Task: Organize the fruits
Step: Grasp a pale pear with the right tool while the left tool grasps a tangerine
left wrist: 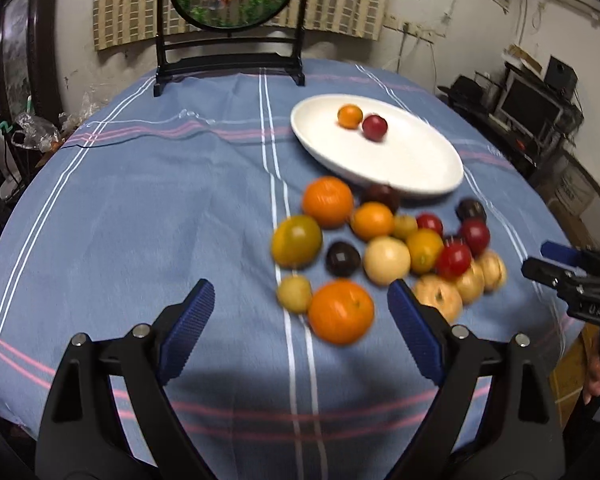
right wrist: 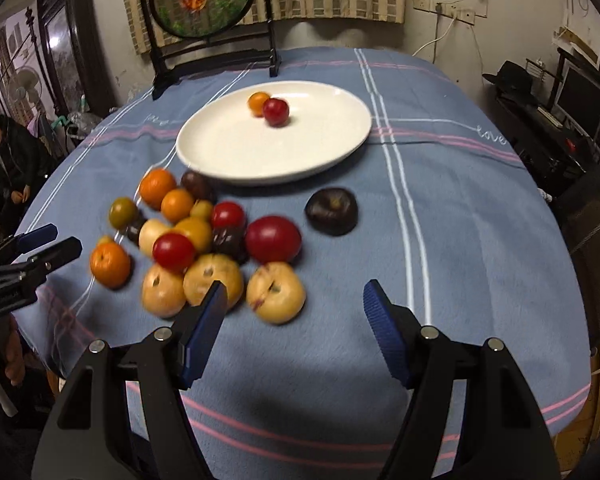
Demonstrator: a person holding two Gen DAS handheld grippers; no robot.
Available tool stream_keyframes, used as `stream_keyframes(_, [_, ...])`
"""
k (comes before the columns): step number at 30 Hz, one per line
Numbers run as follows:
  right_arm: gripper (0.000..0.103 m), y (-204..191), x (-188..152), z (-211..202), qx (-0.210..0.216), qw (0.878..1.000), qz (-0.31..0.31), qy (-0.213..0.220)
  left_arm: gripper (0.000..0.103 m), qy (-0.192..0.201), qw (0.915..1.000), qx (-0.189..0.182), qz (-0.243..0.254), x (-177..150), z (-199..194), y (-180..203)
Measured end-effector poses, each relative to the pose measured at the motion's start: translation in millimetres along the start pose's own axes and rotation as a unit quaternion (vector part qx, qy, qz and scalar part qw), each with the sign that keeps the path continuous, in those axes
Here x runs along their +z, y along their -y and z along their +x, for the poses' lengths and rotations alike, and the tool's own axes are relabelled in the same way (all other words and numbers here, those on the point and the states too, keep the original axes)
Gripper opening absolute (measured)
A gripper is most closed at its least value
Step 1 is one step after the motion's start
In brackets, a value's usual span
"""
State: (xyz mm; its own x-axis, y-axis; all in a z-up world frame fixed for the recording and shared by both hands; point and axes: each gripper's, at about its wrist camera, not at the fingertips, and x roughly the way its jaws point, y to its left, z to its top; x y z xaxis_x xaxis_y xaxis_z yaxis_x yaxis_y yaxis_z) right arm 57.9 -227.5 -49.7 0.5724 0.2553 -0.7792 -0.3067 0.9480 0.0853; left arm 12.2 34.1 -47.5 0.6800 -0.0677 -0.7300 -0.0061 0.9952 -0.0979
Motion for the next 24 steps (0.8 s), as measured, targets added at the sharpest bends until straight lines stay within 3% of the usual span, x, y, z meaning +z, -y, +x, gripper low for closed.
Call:
stream_keyframes(6, [0.071,-8,-15,16,-0.016,1.0,-0.017,-0.005,0.09,-0.014,0.9998,0.003,0.013,-19,1,4])
stream_keyframes(9, [0.059,-9,-17,24,-0.007,1.0,-0.019,-0.017,0.09,-0.021,0.9997,0.005,0.012,-23,4,1])
stream_keyframes(13, [0.053,-10,-14,39,-0.002,0.999,-0.021,-0.028,0.09,-0.028,0.9996,0.004,0.006,-23,9,-4])
stream_keyframes(15, [0.04,-10,-13,50,0.022,0.999,-0.016,-0.039,0.09,-0.03,0.9995,0.003,0.007,-23,11,-4])
stream_keyframes(24, [0.04,-4,-15,30,0.023,0.999,0.004,-0.031,0.088,-0.032,0.9995,0.002,0.007,-21,18,2])
